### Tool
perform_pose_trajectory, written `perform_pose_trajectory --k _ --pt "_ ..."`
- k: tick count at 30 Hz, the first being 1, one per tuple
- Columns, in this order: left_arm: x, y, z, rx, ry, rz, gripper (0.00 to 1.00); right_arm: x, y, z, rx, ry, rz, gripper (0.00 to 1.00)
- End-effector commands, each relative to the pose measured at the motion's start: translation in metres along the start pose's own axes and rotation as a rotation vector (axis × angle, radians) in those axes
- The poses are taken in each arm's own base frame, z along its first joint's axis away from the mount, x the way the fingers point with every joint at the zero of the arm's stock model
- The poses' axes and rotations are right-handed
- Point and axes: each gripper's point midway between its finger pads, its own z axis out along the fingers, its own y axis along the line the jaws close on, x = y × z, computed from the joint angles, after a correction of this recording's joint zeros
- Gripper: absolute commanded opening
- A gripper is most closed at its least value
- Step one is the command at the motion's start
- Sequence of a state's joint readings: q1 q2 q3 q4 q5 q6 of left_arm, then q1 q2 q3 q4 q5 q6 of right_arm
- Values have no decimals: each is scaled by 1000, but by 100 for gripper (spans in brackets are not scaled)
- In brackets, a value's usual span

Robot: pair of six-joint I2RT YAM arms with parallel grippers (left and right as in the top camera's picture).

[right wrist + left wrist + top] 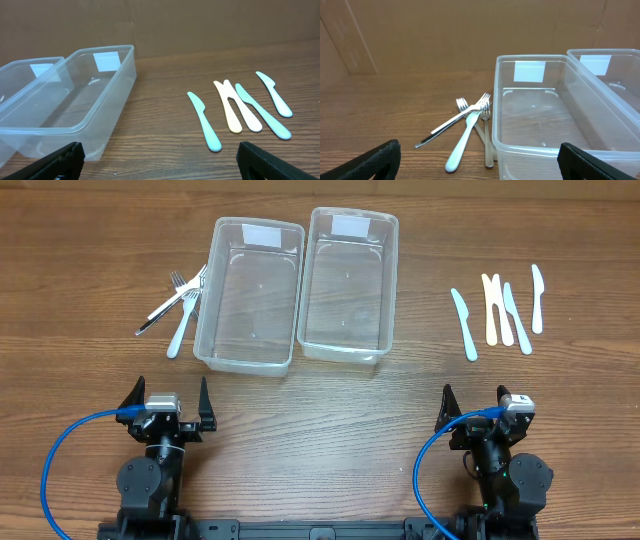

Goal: Pack container

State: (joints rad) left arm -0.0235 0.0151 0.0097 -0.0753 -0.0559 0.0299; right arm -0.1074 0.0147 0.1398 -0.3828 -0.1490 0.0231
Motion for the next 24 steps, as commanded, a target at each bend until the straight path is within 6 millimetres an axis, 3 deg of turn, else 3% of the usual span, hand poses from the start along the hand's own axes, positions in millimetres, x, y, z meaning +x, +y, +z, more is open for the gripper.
perform_pose_trajectory --k 1,11,20,24 --pt "-1 1 0 -3 -8 14 100 -1 -1 0 7 -13 1 100" --pt "-1 1 0 -4 -8 14 100 -4 0 0 4 -24 1 100" --pt "-3 2 0 -6 -17 13 100 -1 18 -1 -100 -8 29 100" --pt "1 -12 -1 71 -3 -42 100 0 32 -3 -187 2 28 100"
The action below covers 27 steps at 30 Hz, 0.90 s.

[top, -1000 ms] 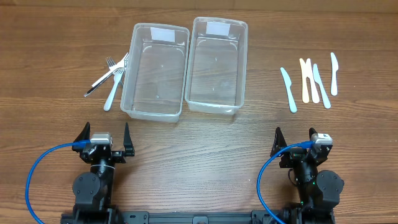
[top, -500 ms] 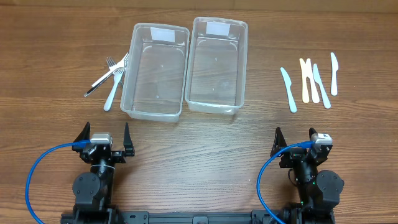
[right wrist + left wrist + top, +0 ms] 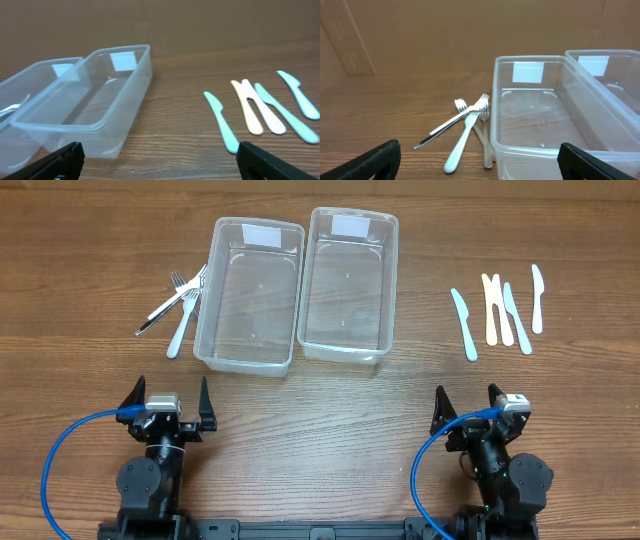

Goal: Pack container

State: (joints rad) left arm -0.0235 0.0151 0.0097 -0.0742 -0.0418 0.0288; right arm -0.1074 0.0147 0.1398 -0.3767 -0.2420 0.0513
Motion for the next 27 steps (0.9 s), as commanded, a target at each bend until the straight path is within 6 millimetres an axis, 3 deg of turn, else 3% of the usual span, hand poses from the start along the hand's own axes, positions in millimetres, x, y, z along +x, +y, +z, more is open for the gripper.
perform_pose_trajectory --k 1,5,9,15,19,23,27 --pt "1 -11 0 66 -1 -73 100 1 21 -1 -120 2 1 100" --pt "-4 -26 -3 155 -3 -154 100 -2 46 -7 -264 8 71 100" --pt "-17 -40 -9 245 -16 -184 100 -5 47 -8 -270 25 243 100" --pt "-54 -36 -24 230 -13 -187 100 -34 51 -17 -262 2 239 100" --pt "-86 -27 -27 184 -37 -187 100 -47 45 -19 -188 85 266 100" --pt "-106 -19 -19 136 15 -190 100 -56 34 -15 -82 231 320 100" --pt "-119 -14 3 98 115 -187 100 -75 25 -1 -15 322 308 100"
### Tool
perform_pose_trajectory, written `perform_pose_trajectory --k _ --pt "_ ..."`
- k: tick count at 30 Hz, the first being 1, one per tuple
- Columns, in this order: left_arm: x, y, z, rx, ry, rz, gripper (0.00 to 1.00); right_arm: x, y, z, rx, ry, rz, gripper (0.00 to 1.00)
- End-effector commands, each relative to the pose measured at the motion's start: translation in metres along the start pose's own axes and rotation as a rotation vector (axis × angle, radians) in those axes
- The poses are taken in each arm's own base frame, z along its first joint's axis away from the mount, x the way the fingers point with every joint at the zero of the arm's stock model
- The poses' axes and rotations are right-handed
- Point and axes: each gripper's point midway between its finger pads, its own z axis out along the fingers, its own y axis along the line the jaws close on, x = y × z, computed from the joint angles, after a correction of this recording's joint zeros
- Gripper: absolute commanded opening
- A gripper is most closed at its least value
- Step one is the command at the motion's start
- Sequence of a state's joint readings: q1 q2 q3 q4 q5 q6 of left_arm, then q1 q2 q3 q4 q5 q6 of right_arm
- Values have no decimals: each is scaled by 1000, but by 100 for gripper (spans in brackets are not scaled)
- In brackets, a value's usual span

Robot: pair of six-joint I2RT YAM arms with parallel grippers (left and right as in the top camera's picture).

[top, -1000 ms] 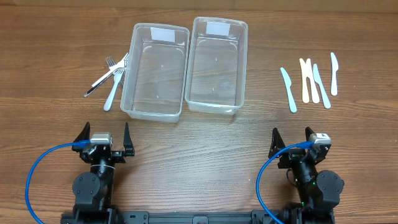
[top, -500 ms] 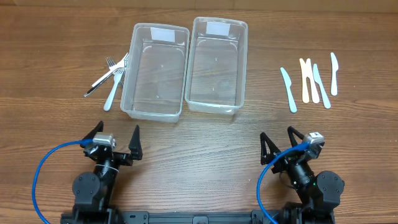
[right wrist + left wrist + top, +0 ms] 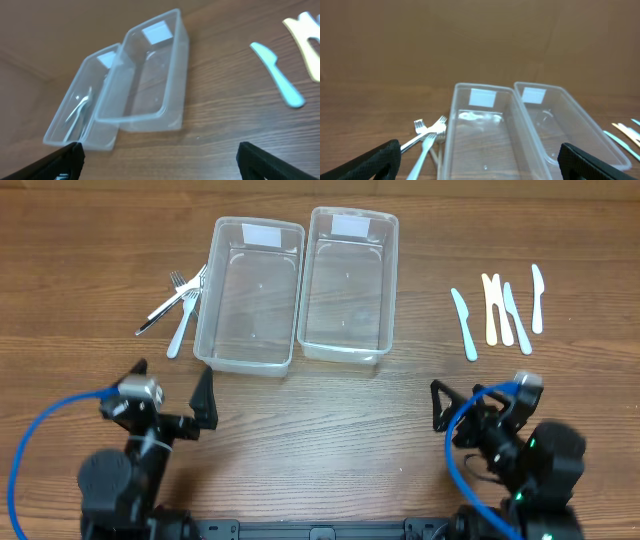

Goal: Pack container

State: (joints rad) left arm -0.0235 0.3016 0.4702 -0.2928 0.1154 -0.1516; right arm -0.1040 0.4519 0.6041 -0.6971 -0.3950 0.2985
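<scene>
Two empty clear plastic containers stand side by side at the back middle, the left container (image 3: 248, 292) (image 3: 480, 130) and the right container (image 3: 348, 282) (image 3: 145, 75). A pile of forks (image 3: 175, 305) (image 3: 427, 140) lies left of them. Several pale plastic knives (image 3: 500, 310) lie to the right; one blue knife (image 3: 277, 75) shows in the right wrist view. My left gripper (image 3: 170, 385) (image 3: 480, 165) is open and empty, in front of the left container. My right gripper (image 3: 478, 395) (image 3: 160, 165) is open and empty, in front of the knives and angled toward the containers.
Bare wooden table (image 3: 320, 410) lies between the grippers and the containers. A brown cardboard wall (image 3: 480, 40) backs the table. Blue cables loop from both arms near the front edge.
Both arms have risen from the front edge and come forward. The left wrist view now takes in both containers from higher up. The right wrist has turned further left toward the containers.
Both grippers stood open and empty near the front edge, the left facing the forks and left container, the right facing the knives. Then the right one had turned slightly left. Now both are raised and closer to the containers; nothing on the table has moved.
</scene>
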Motion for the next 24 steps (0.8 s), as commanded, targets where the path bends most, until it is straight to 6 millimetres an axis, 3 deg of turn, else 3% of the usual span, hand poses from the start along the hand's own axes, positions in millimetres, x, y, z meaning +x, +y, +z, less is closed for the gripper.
perform_pose_trajectory --k 1,5,9,15,20,22,24 --pt "-19 9 21 -66 85 -12 100 -38 -6 3 117 20 -23 100" --pt "-27 12 54 -92 259 -29 100 -63 -24 14 265 81 6 100" --pt "-34 15 83 -116 419 -44 100 -70 -22 28 265 174 35 100" --pt "-46 15 113 -128 561 -68 100 -47 -38 49 297 339 85 100" --pt "-32 3 126 -41 622 -83 100 -23 -54 64 333 461 136 100" --pt "-28 12 129 -75 632 -50 100 -14 -59 67 349 507 153 100" --pt "-23 40 132 -202 642 -41 100 -9 -63 71 358 533 163 100"
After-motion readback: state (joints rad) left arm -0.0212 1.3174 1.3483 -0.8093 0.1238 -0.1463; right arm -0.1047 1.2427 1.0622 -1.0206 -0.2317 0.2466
